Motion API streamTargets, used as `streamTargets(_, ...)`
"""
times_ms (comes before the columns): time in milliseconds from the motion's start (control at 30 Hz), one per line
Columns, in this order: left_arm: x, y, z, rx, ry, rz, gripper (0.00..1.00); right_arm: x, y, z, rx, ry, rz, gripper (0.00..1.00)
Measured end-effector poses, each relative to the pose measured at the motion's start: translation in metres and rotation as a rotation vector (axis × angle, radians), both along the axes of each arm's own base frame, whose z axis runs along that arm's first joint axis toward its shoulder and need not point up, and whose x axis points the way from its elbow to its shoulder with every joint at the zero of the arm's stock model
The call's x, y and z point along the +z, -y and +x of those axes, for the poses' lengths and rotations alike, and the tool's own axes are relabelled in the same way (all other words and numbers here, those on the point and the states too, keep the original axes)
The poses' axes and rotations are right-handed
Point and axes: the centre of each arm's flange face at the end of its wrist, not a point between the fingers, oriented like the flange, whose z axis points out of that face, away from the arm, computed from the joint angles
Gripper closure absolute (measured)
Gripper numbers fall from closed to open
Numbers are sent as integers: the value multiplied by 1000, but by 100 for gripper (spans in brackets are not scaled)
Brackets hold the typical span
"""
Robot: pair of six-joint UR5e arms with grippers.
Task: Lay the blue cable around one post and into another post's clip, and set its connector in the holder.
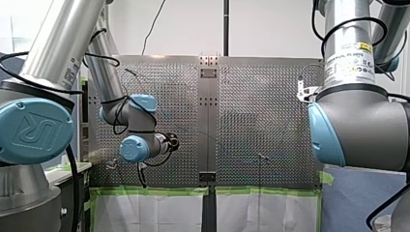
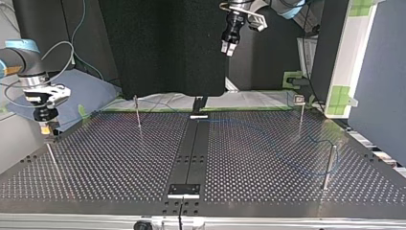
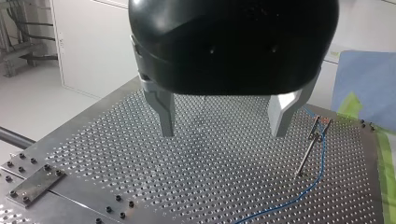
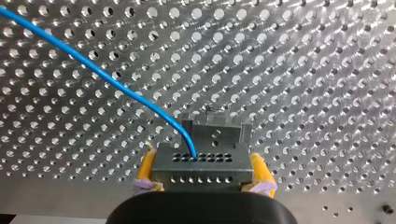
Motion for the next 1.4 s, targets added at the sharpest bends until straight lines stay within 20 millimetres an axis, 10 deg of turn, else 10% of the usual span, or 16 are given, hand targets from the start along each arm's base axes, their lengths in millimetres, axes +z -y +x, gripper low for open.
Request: streamTargets(1400, 1, 2, 3, 0, -2, 4, 0, -12, 29, 9, 44, 46, -41, 100)
